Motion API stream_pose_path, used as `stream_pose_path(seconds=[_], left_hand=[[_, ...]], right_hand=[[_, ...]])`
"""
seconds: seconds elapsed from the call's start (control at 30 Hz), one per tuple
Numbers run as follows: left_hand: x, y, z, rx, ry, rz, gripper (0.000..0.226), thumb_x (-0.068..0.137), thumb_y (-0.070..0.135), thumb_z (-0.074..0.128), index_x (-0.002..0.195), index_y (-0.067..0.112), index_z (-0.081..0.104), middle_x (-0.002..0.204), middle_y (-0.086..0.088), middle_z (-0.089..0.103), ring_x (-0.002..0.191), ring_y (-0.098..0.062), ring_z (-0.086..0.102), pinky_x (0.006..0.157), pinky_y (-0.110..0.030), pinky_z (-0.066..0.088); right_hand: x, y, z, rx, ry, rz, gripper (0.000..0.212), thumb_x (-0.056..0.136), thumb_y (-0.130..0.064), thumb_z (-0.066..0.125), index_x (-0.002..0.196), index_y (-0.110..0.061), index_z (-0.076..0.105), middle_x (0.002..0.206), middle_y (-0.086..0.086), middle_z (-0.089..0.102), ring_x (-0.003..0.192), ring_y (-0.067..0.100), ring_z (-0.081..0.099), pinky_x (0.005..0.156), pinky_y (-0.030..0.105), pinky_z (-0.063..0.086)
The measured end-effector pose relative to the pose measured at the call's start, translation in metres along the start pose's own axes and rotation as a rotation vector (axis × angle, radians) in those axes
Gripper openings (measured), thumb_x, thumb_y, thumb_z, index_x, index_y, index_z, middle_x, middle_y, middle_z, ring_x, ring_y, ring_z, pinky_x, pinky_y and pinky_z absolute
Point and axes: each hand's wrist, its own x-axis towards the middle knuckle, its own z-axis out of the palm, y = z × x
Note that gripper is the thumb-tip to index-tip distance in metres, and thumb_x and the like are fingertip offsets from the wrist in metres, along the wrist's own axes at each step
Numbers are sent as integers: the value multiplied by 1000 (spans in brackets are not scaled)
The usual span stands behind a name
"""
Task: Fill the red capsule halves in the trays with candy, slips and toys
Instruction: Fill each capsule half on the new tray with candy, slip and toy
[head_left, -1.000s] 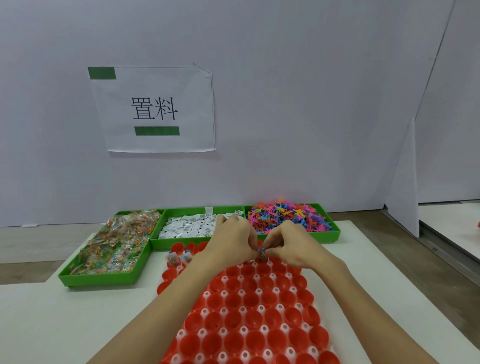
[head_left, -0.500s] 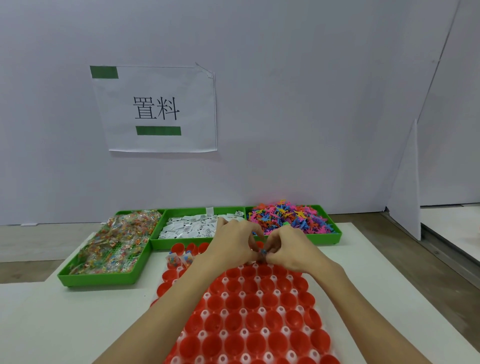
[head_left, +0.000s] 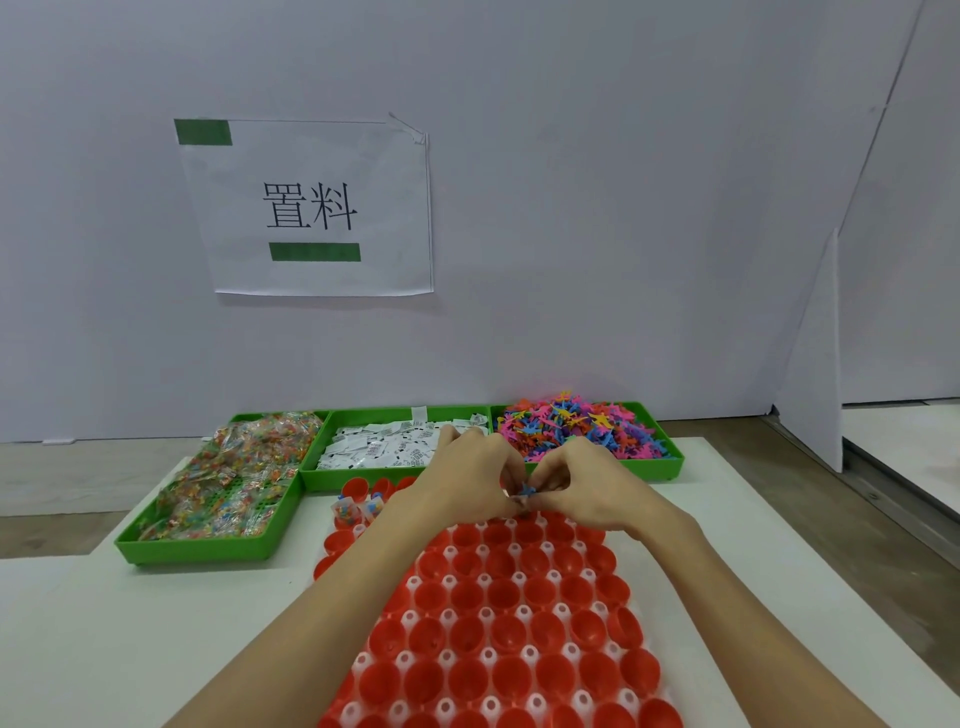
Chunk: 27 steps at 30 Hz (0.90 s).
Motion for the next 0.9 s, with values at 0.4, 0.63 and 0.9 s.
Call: stream_pose_path(seconds=[0.4, 0.63, 0.9], left_hand=[[-5, 5, 2, -49, 54, -26, 26, 83, 31, 81, 104, 24, 69, 90, 9, 77, 99, -13, 66, 104, -35, 31], [0, 15, 0, 86, 37, -1, 31, 86, 19, 74, 115, 19, 65, 103, 3, 75, 104, -23, 64, 107, -37, 33], [-5, 17, 1, 77, 48, -35, 21, 89, 24, 73, 109, 18, 69, 106, 3, 73, 106, -20, 63, 110, -38, 33]], right_hand=[[1, -7, 9, -83, 93, -9, 17, 87, -10, 78, 101, -18, 82, 98, -2, 79, 88, 7, 70, 85, 19, 52], [-1, -10, 5, -121, 107, -36, 16, 86, -6, 76, 96, -16, 82, 97, 0, 79, 91, 12, 71, 92, 28, 56], [-1, -10, 12, -166, 120, -6, 23, 88, 0, 67, 100, -13, 81, 97, 3, 78, 89, 14, 71, 90, 28, 57]])
